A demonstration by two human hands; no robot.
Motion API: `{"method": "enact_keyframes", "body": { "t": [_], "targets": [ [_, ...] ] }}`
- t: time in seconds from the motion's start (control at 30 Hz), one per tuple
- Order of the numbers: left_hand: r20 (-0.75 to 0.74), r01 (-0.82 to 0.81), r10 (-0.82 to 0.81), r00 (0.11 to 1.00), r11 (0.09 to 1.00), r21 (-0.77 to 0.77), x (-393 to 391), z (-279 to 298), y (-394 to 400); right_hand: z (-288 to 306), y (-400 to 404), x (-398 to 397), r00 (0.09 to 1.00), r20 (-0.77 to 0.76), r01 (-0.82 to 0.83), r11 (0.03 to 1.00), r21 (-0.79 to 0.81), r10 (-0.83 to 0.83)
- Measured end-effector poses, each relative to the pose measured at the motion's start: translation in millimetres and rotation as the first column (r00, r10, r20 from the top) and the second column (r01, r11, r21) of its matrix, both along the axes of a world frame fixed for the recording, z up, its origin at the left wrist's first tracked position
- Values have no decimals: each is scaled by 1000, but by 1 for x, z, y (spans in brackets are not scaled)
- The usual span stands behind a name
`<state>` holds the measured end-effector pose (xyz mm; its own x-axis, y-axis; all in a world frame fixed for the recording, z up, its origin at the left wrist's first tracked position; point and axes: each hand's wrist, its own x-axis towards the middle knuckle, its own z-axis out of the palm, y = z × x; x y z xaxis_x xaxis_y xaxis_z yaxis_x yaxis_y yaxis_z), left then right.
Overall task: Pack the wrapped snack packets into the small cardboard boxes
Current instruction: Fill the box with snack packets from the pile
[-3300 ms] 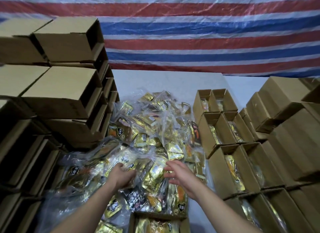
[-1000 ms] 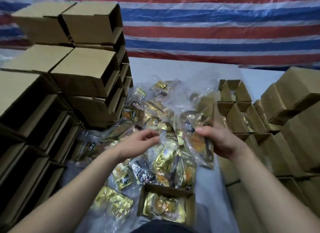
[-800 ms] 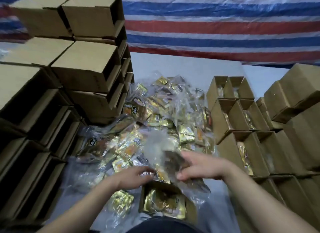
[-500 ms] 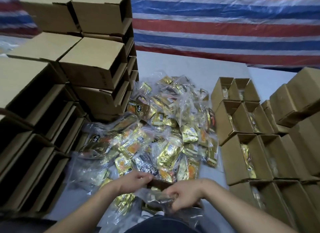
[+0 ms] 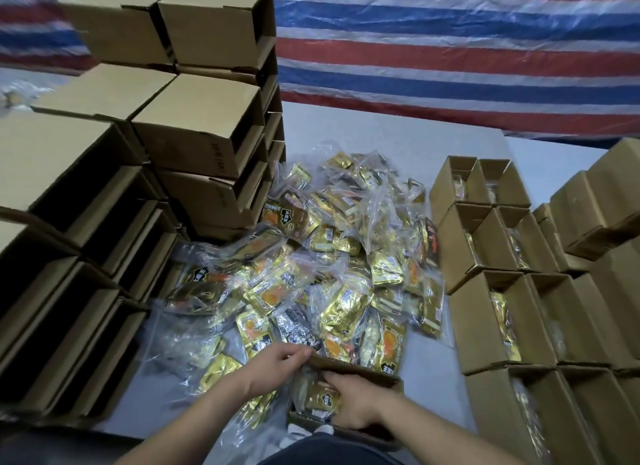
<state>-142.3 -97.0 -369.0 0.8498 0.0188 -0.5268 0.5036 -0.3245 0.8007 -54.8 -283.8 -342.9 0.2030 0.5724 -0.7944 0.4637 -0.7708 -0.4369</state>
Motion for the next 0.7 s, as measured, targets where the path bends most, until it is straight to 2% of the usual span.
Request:
{"method": "enact_keyframes", "body": {
  "t": [0.07, 0.2, 0.27, 0.37, 0.47, 0.6, 0.7],
  "targets": [
    [7, 18, -18, 1000, 1000, 8, 1, -2, -1, 15, -4, 10, 995, -83, 62, 998, 8, -61],
    [15, 10, -11, 1000, 1000, 14, 2, -8, -1, 30, -8, 13, 995, -43, 96, 992, 80, -93],
    [25, 3, -4, 1000, 1000, 19, 2, -8, -1, 26, -2, 4, 989, -94, 114, 993, 23, -112],
    [35, 6, -7, 999, 1000, 20, 0, -9, -1, 13, 10, -10, 992, -128, -8, 990, -140, -10],
    [38, 3, -3, 999, 1000, 0, -3, -13, 1, 12, 19, -17, 977, -190, -117, 990, -84, 99],
    [30, -28, 28, 999, 1000, -1, -3, -14, 1, 12, 9, -17, 988, -147, 50, 997, -55, -57],
    [18, -29, 28, 999, 999, 26, -3, -12, 0, 17, -6, -5, 962, -172, 210, 977, -25, -211]
  ]
}}
